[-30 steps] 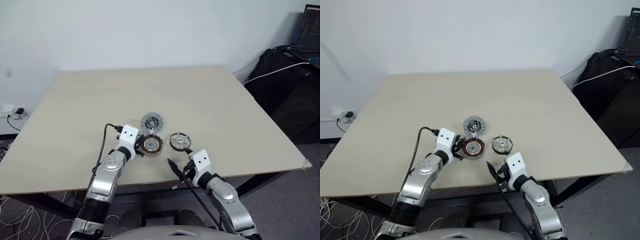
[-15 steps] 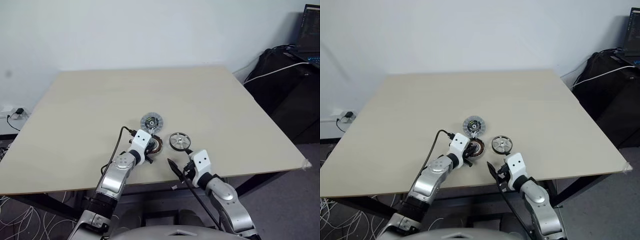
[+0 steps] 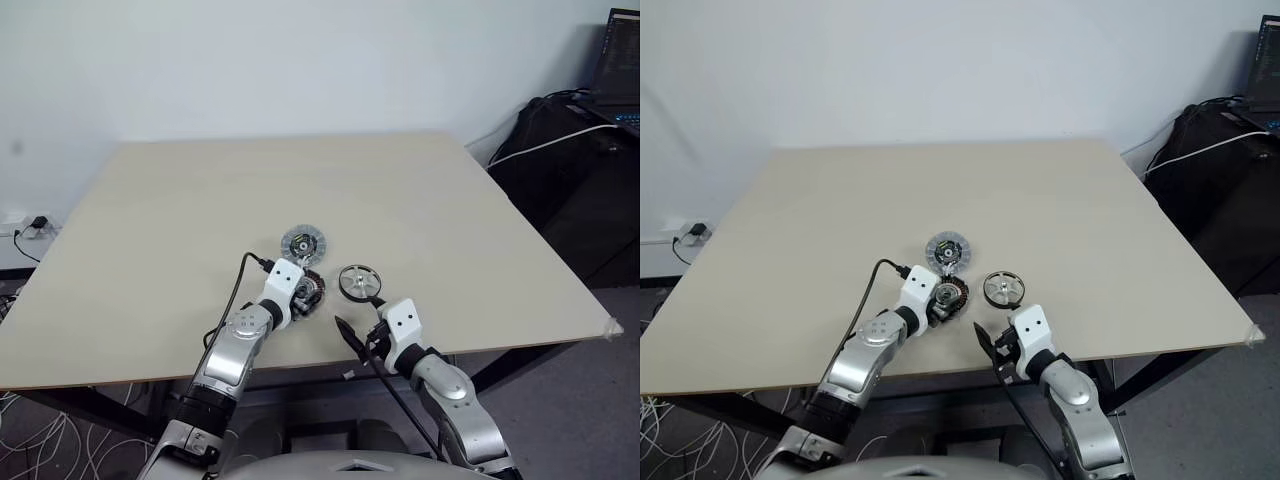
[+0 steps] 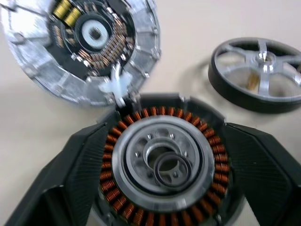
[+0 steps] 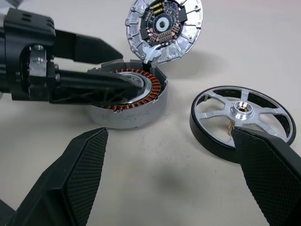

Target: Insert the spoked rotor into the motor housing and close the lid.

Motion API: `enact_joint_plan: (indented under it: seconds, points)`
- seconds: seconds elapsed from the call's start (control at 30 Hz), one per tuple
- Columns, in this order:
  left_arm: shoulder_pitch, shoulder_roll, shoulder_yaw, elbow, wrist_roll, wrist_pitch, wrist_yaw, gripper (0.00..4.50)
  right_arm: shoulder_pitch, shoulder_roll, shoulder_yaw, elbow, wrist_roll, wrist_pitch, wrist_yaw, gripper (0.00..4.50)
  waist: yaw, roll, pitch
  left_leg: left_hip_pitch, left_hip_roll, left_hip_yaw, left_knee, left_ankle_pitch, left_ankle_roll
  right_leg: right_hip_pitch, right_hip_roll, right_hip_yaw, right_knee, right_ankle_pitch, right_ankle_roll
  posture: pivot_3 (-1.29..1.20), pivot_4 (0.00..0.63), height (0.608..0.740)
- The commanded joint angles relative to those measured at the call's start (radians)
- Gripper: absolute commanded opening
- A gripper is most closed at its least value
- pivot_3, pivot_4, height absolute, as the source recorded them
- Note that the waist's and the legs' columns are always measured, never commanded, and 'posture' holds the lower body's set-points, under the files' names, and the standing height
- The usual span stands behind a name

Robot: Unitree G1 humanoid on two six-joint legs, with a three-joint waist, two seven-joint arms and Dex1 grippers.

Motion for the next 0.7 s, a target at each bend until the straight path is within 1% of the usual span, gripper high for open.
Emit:
enact_joint_plan:
  seconds: [0.03, 0.2, 0.43, 0.47, 0.5, 0.53, 0.6, 0.67, 0.7]
  points:
    - [0.006, -0.02, 0.034, -0.087, -0.037, -0.099, 0.01, 3.98, -0.01, 0.004, -0.007, -0.019, 0.005, -0.018, -0.006, 4.5, 0.0, 0.0, 0.0, 0.0, 0.0, 0.0, 0.0, 0.0, 0.0, 0.0, 0.0, 0.0, 0.0, 0.0, 0.0, 0.0, 0.0, 0.74]
    - [0.076, -0.016, 0.077, -0.165, -0.057, -0.155, 0.032, 3.98, -0.01, 0.002, -0.008, -0.022, 0.008, -0.014, -0.003, 4.5, 0.0, 0.0, 0.0, 0.0, 0.0, 0.0, 0.0, -0.001, -0.001, 0.0, 0.0, 0.0, 0.0, 0.0, 0.0, 0.0, 0.0, 0.74]
    - [0.269, 0.014, 0.176, -0.255, -0.082, -0.174, 0.079, 3.98, -0.029, 0.009, 0.003, -0.025, 0.012, 0.006, 0.004, 4.5, -0.001, 0.0, 0.0, 0.0, 0.0, 0.0, 0.0, -0.001, -0.002, 0.0, 0.0, 0.0, 0.0, 0.0, 0.0, 0.0, 0.0, 0.74]
    - [0.296, 0.021, 0.181, -0.261, -0.083, -0.175, 0.079, 3.6, -0.036, 0.01, 0.005, -0.022, 0.011, 0.012, 0.005, 4.31, -0.001, 0.0, 0.0, 0.0, 0.0, 0.0, 0.0, -0.001, -0.002, 0.0, 0.0, 0.0, 0.0, 0.0, 0.0, 0.0, 0.0, 0.74]
    - [0.322, 0.026, 0.186, -0.265, -0.084, -0.18, 0.08, 3.41, -0.044, 0.008, 0.008, -0.018, 0.008, 0.016, 0.008, 4.11, -0.001, 0.0, 0.0, 0.0, 0.0, 0.0, 0.0, -0.001, -0.002, 0.0, 0.0, 0.0, 0.0, 0.0, 0.0, 0.0, 0.0, 0.74]
    - [0.35, 0.027, 0.195, -0.267, -0.083, -0.187, 0.086, 3.1, -0.057, 0.009, 0.014, -0.011, 0.004, 0.025, 0.012, 3.91, -0.001, 0.0, 0.0, 0.0, 0.0, 0.0, 0.0, -0.001, -0.002, 0.0, 0.0, 0.0, 0.0, 0.0, 0.0, 0.0, 0.0, 0.74]
    - [0.391, 0.021, 0.207, -0.271, -0.09, -0.205, 0.091, 2.38, -0.087, 0.015, 0.025, 0.003, -0.005, 0.047, 0.01, 3.25, -0.001, 0.0, 0.0, 0.0, 0.0, 0.0, 0.0, -0.002, -0.003, 0.0, -0.001, 0.0, 0.0, 0.0, 0.0, 0.0, 0.0, 0.74]
    - [0.414, 0.014, 0.21, -0.267, -0.09, -0.225, 0.096, 1.78, -0.118, 0.025, 0.031, 0.012, -0.004, 0.087, 0.002, 2.65, 0.0, 0.0, 0.0, 0.0, 0.0, 0.0, 0.0, -0.002, -0.003, 0.0, -0.001, 0.0, 0.0, 0.0, 0.0, 0.0, 0.0, 0.74]
    - [0.424, 0.009, 0.209, -0.265, -0.093, -0.234, 0.098, 1.37, -0.137, 0.034, 0.036, 0.014, -0.007, 0.118, -0.008, 2.25, 0.0, 0.0, 0.0, 0.0, 0.0, 0.0, 0.0, -0.002, -0.003, 0.0, -0.001, 0.0, 0.0, 0.0, 0.0, 0.0, 0.0, 0.74]
